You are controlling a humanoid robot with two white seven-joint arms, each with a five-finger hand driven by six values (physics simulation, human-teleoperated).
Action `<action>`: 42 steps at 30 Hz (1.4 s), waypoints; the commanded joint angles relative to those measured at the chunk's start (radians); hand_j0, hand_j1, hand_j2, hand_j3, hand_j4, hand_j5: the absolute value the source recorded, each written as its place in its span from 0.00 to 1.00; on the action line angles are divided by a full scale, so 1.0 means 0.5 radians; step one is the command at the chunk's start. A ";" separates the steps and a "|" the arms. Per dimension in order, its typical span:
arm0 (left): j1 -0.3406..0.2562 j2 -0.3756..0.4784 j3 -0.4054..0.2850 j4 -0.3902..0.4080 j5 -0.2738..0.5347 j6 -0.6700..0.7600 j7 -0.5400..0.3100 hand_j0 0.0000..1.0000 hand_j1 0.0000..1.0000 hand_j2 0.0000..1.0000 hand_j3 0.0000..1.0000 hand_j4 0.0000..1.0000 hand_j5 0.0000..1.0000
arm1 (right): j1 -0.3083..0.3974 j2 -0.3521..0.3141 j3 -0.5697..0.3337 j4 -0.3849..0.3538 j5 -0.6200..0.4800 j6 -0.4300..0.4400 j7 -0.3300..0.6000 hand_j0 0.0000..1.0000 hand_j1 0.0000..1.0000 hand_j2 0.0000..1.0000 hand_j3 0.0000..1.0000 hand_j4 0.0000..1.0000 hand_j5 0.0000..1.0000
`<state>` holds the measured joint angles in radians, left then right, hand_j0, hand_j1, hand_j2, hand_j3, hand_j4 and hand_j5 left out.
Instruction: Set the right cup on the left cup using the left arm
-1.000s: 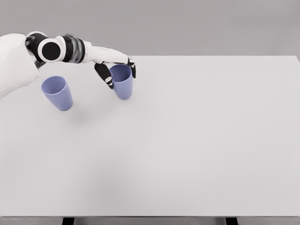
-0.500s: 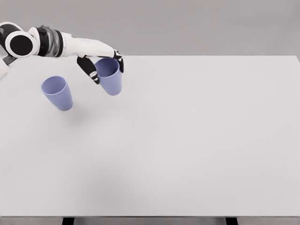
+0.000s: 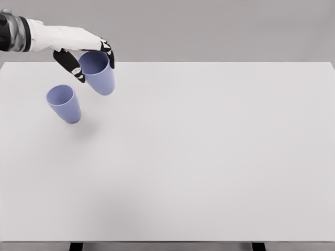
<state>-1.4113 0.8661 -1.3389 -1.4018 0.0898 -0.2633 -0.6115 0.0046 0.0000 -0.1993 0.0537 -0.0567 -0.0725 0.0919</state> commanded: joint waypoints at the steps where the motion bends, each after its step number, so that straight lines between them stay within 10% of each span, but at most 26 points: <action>1: 0.000 0.072 0.003 -0.040 0.011 -0.004 0.001 0.60 0.60 0.60 0.60 0.60 0.60 | 0.000 0.000 0.000 0.000 0.000 0.001 0.000 1.00 1.00 1.00 1.00 1.00 1.00; 42: -0.080 0.455 -0.059 -0.096 0.026 0.002 0.001 0.60 0.60 0.60 0.60 0.60 0.60 | 0.000 0.000 0.003 0.000 0.000 0.001 0.000 1.00 1.00 1.00 1.00 1.00 1.00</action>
<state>-1.4511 1.0911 -1.3616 -1.4496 0.1012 -0.2647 -0.6114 0.0061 0.0000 -0.1988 0.0537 -0.0567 -0.0723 0.0919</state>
